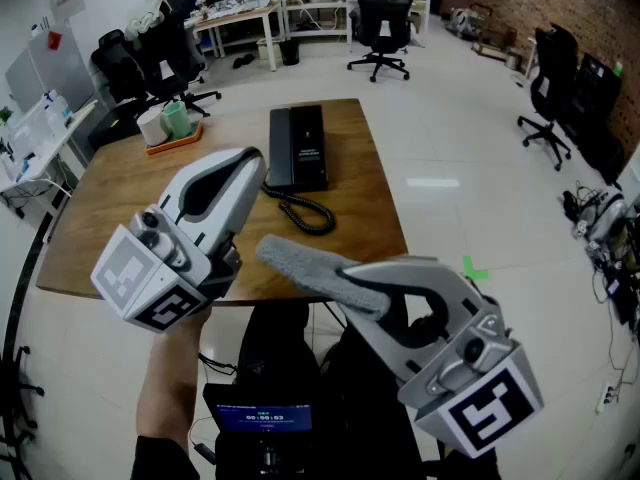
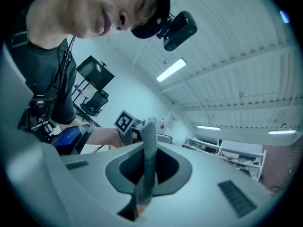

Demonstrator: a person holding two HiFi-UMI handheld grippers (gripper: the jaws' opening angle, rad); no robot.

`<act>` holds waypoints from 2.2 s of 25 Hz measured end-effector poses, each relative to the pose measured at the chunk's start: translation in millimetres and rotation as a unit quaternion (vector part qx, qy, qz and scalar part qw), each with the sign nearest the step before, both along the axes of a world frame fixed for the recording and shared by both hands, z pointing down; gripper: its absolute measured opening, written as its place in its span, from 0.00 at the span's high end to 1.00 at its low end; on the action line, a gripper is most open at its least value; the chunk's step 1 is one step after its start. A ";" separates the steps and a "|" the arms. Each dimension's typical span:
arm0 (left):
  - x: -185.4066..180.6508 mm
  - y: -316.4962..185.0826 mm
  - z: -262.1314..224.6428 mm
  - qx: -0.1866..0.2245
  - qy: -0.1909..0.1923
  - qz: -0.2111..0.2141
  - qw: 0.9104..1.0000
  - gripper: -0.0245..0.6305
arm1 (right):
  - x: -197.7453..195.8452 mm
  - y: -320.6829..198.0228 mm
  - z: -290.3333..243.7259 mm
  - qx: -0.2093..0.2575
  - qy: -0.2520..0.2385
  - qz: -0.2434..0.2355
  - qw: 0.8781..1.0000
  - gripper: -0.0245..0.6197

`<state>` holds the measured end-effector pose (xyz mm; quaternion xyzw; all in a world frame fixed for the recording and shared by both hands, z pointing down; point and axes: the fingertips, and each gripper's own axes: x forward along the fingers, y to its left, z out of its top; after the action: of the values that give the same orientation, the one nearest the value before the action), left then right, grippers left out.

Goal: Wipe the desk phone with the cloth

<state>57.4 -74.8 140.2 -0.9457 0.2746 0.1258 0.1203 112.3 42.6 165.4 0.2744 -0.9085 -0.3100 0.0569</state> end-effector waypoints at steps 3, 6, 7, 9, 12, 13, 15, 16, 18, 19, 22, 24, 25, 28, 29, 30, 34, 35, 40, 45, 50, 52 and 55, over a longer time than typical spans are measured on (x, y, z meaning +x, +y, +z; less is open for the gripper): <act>-23.0 -34.0 4.0 0.010 -0.015 -0.027 0.999 0.96 | -17.9 -22.0 19.1 -0.022 0.001 -0.004 1.000 0.92; -56.8 -91.3 13.0 0.006 -0.027 -0.076 0.997 0.96 | -47.8 -42.1 39.1 -0.055 -0.008 -0.023 0.998 0.92; -69.3 -114.9 21.2 -0.006 -0.020 -0.091 0.996 0.96 | -59.1 -48.4 47.6 -0.066 -0.002 -0.034 0.997 0.92; -87.1 -160.3 35.7 -0.030 -0.002 -0.118 0.993 0.96 | -76.1 -65.0 63.1 -0.081 0.028 -0.051 0.995 0.92; -95.6 -221.3 63.2 -0.068 -0.006 -0.141 0.988 0.96 | -78.5 -108.1 69.8 -0.106 0.062 -0.029 0.992 0.92; -96.7 -236.8 72.8 -0.083 -0.008 -0.142 0.986 0.96 | -73.4 -126.9 70.1 -0.132 0.058 -0.003 0.990 0.92; -99.4 -261.0 92.9 -0.106 -0.019 -0.146 0.983 0.96 | -64.1 -167.2 67.4 -0.162 0.055 0.047 0.984 0.92; -101.4 -270.7 104.0 -0.116 -0.027 -0.148 0.982 0.96 | -61.4 -188.7 65.7 -0.163 0.061 0.066 0.982 0.92; -106.8 -286.2 125.2 -0.135 -0.035 -0.148 0.979 0.96 | -59.9 -232.9 65.2 -0.162 0.079 0.097 0.979 0.92; -108.9 -291.7 133.6 -0.143 -0.035 -0.149 0.978 0.96 | -60.3 -253.7 66.1 -0.165 0.089 0.109 0.976 0.92; -108.9 -300.5 148.1 -0.155 -0.033 -0.151 0.976 0.96 | -62.2 -311.1 75.4 -0.168 0.146 0.139 0.965 0.92; -107.3 -301.8 153.7 -0.155 -0.038 -0.147 0.976 0.96 | -72.2 -343.8 86.8 -0.171 0.190 0.152 0.955 0.92; -106.2 -301.2 155.4 -0.152 -0.042 -0.143 0.977 0.96 | -79.0 -359.3 92.0 -0.170 0.207 0.158 0.950 0.92; -109.4 -301.5 158.7 -0.148 -0.043 -0.134 0.979 0.96 | -102.5 -407.9 101.9 -0.166 0.224 0.180 0.943 0.92; -111.9 -302.4 158.1 -0.147 -0.041 -0.134 0.979 0.96 | -109.5 -423.1 104.9 -0.167 0.222 0.186 0.942 0.92; -112.4 -302.3 157.0 -0.146 -0.038 -0.134 0.979 0.96 | -114.1 -435.9 108.2 -0.167 0.221 0.192 0.942 0.92; -103.3 -299.2 159.4 -0.150 -0.040 -0.135 0.979 0.96 | -108.7 -463.4 130.4 -0.159 0.245 0.211 0.933 0.92; -101.9 -298.5 159.2 -0.150 -0.040 -0.136 0.978 0.96 | -105.6 -464.2 135.8 -0.159 0.254 0.214 0.930 0.92; -100.1 -297.0 157.0 -0.149 -0.039 -0.136 0.979 0.96 | -105.0 -434.0 148.2 -0.155 0.300 0.184 0.923 0.92; -99.9 -297.7 157.4 -0.148 -0.039 -0.136 0.979 0.96 | -107.7 -357.3 181.1 -0.159 0.372 0.106 0.908 0.92; -101.9 -297.5 157.7 -0.148 -0.041 -0.136 0.979 0.96 | -101.5 -276.6 215.6 -0.183 0.490 -0.010 0.852 0.92; -101.3 -297.4 158.2 -0.148 -0.040 -0.135 0.979 0.96 | -99.2 -284.8 205.8 -0.173 0.487 -0.002 0.856 0.92; -100.8 -297.0 158.0 -0.147 -0.039 -0.135 0.979 0.96 | -99.5 -346.4 158.1 -0.154 0.383 0.080 0.907 0.92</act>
<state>-43.5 -371.9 298.2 -0.9113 0.4105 0.0295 0.0068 12.7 -303.8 323.5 0.1946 -0.8282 -0.2417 0.4667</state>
